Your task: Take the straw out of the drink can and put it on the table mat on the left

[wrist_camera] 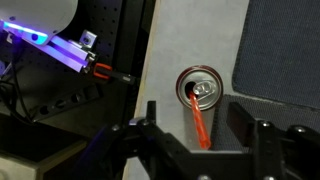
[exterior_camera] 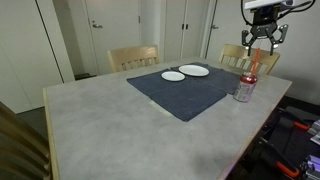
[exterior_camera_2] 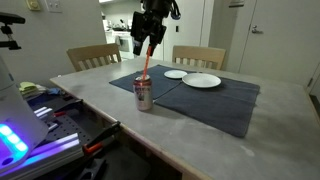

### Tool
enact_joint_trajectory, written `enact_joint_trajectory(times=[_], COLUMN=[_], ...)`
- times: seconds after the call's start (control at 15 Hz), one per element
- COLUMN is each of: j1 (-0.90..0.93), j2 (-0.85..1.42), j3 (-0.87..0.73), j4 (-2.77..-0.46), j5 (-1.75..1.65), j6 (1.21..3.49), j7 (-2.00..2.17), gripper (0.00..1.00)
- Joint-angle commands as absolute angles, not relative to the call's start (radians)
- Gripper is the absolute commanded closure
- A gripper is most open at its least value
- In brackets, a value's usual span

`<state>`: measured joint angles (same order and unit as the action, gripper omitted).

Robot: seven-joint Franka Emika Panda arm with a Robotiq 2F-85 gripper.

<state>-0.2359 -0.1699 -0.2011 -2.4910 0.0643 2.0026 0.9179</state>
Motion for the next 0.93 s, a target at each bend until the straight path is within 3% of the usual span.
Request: enact_joint_trajectory(times=[0.0,0.13,0.4,0.53,0.6,0.73,0.87], j1=[-0.249,-0.249,-0.249,-0.248,-0.248,-0.248,-0.247], j2=[-0.154,-0.151,-0.146,-0.144,-0.144,-0.148,-0.16], j3=[-0.197,-0.197,-0.197,-0.197,-0.197,-0.197,-0.195], j4=[-2.476,-2.473,-2.47,-2.469,-2.469,-2.472,-2.475], j5=[0.058,0.057,0.057,0.058,0.058,0.058,0.056], j6=[2.02,2.024,2.031,2.033,2.033,2.032,2.027], j7=[0.917,0.917,0.917,0.916,0.915,0.914,0.913], gripper=[0.46,0.62,0.74,0.72,0.76,0.95,1.0])
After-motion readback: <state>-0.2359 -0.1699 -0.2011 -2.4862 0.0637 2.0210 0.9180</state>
